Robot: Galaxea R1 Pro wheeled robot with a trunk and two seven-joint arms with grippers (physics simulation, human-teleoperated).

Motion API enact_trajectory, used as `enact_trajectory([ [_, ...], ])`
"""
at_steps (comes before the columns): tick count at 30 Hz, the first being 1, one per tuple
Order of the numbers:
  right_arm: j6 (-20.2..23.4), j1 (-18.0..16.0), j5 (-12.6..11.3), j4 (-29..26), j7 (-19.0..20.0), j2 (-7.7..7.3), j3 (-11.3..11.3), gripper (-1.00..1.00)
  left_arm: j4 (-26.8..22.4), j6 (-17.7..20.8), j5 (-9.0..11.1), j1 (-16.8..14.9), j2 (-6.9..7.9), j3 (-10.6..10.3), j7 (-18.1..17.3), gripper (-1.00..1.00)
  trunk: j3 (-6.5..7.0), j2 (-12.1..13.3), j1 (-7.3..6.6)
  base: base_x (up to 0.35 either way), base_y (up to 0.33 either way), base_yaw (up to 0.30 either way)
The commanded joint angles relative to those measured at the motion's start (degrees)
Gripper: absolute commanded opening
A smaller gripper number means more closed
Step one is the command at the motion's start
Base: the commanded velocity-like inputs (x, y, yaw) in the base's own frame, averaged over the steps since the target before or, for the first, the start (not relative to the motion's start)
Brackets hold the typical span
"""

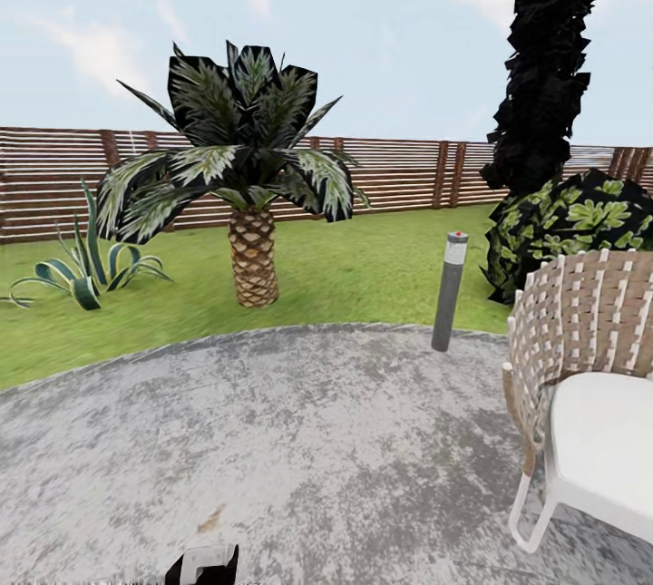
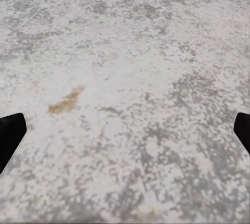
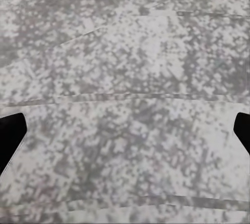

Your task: Pick up the pesticide atomizer in the garden and spray insectifuge to fully cover both potted plants in the garden.

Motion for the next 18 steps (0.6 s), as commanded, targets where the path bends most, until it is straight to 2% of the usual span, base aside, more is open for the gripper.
enact_trajectory([
  [1, -0.1, 0.0, -0.1, 0.0, 0.0, 0.0, 0.0, 1.0, 0.1, -0.2, 0.3, 0.0, -0.03, 0.0, -0.1, 1.0, -0.06, 0.0, -0.01, 0.0, 0.0, 0.249],
  [18, -0.1, 0.0, -0.1, 0.0, 0.0, 0.05, 0.1, 1.0, 0.1, -0.1, 0.3, 0.0, -0.03, 0.0, -0.1, 1.0, -0.06, 0.0, -0.01, 0.0, 0.0, 0.249],
])
